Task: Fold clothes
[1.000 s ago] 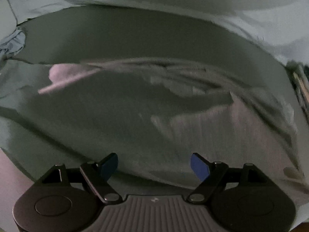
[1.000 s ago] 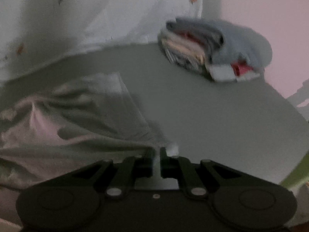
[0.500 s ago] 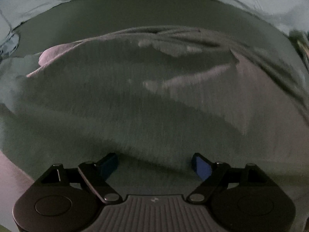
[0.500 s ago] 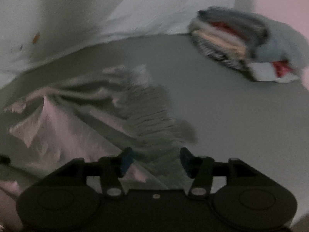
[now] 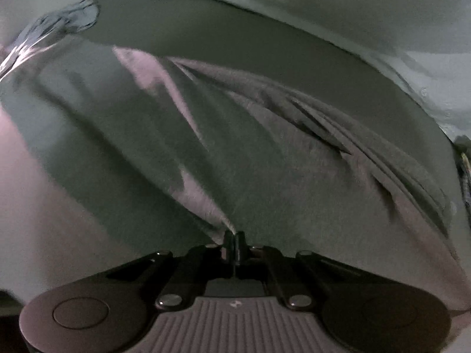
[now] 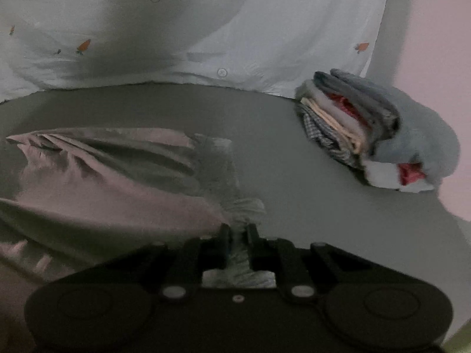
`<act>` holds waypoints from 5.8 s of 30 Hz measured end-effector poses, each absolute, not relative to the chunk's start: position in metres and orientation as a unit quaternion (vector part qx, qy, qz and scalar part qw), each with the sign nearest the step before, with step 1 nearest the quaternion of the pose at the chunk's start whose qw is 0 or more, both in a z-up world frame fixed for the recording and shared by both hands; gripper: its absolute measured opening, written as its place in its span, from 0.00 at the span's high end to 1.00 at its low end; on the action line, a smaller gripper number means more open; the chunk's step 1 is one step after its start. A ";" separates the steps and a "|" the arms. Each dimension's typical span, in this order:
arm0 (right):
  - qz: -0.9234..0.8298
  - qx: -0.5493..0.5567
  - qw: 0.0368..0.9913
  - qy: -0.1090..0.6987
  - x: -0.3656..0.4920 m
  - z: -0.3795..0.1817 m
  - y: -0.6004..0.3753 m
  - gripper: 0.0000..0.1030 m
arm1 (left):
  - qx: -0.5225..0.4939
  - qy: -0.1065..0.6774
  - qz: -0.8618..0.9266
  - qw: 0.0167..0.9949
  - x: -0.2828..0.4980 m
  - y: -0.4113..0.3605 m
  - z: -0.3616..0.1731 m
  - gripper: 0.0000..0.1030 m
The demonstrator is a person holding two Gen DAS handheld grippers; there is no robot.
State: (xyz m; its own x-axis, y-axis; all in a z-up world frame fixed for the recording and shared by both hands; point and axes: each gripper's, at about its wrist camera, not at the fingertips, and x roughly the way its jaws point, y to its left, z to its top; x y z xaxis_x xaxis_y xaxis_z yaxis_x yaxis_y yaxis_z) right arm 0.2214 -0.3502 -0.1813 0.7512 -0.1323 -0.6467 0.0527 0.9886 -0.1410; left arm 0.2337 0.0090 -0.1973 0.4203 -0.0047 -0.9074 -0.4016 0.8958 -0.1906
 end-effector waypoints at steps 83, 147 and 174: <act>-0.213 0.163 0.882 0.388 0.329 -0.164 -0.347 0.24 | -0.362 0.383 0.345 0.777 0.257 0.318 -0.210 0.98; -0.206 0.400 0.845 0.288 0.307 -0.159 -0.490 0.99 | -0.495 0.272 0.313 0.764 0.083 0.237 -0.113 0.99; -0.204 0.057 0.876 0.432 0.346 -0.182 -0.345 0.23 | -0.200 0.435 0.239 0.845 0.198 0.260 -0.155 0.25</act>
State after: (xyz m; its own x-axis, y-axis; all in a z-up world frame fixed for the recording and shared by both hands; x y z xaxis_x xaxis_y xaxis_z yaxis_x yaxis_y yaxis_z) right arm 0.3462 -0.3445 -0.1815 0.5427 -0.3094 -0.7809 0.4074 0.9100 -0.0774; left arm 0.1981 0.2596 -0.1553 0.5068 0.2299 -0.8309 -0.5779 0.8057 -0.1296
